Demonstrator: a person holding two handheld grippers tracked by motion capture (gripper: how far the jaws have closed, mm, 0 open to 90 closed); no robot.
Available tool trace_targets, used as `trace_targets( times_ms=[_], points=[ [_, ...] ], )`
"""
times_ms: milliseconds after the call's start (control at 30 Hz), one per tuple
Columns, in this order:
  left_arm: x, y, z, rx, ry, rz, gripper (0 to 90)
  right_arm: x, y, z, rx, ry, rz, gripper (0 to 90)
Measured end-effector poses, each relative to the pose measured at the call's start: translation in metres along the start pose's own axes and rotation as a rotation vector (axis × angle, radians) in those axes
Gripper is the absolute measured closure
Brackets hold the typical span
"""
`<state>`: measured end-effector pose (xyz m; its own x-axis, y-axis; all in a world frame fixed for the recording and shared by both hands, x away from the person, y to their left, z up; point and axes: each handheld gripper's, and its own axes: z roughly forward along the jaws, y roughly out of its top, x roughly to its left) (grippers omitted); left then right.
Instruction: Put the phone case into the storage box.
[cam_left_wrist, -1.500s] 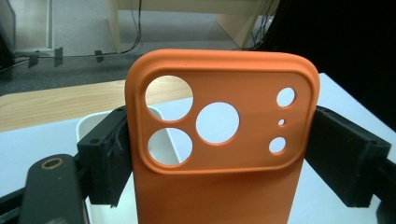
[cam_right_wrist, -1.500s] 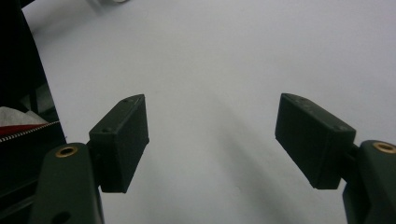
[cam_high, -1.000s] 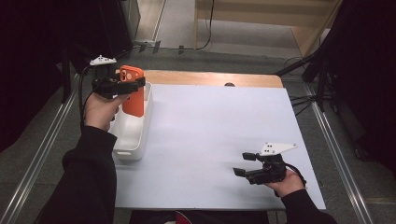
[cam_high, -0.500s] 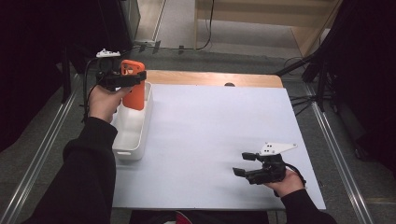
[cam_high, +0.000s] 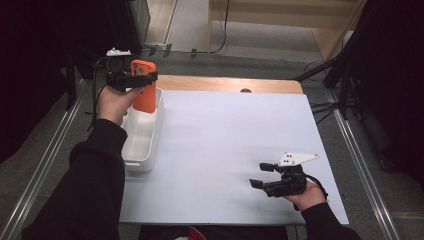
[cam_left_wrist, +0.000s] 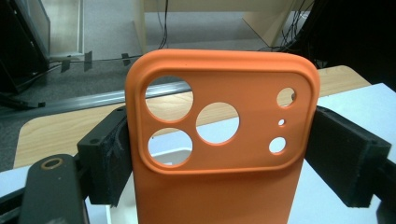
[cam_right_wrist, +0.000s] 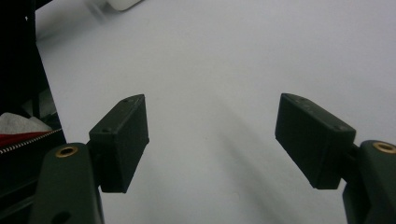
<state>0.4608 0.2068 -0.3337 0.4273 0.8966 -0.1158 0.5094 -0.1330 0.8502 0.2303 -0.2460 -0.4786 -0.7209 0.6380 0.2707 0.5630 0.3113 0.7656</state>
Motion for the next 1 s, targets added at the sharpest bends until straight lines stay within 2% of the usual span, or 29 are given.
trace_targets(
  times_ms=[200, 267, 500, 700, 1000],
  points=[
    [0.005, 0.004, 0.009, -0.008, 0.011, -0.008, 16.2, 0.000, 0.000, 0.000, 0.000, -0.002, -0.001, 24.7],
    [0.006, 0.004, 0.013, -0.008, 0.028, -0.004, 16.2, 0.000, 0.000, 0.000, 0.000, -0.002, 0.000, 24.7],
    [0.012, 0.004, 0.024, -0.020, 0.046, -0.034, 16.2, 0.000, 0.000, 0.000, -0.001, 0.000, -0.001, 24.7],
    [0.014, 0.002, 0.032, -0.028, 0.071, -0.040, 16.1, 0.000, 0.001, 0.000, -0.002, 0.000, -0.001, 24.7],
    [0.023, -0.002, 0.043, -0.014, 0.085, -0.069, 16.1, 0.001, 0.001, 0.001, -0.003, 0.005, -0.005, 24.7]
  ],
)
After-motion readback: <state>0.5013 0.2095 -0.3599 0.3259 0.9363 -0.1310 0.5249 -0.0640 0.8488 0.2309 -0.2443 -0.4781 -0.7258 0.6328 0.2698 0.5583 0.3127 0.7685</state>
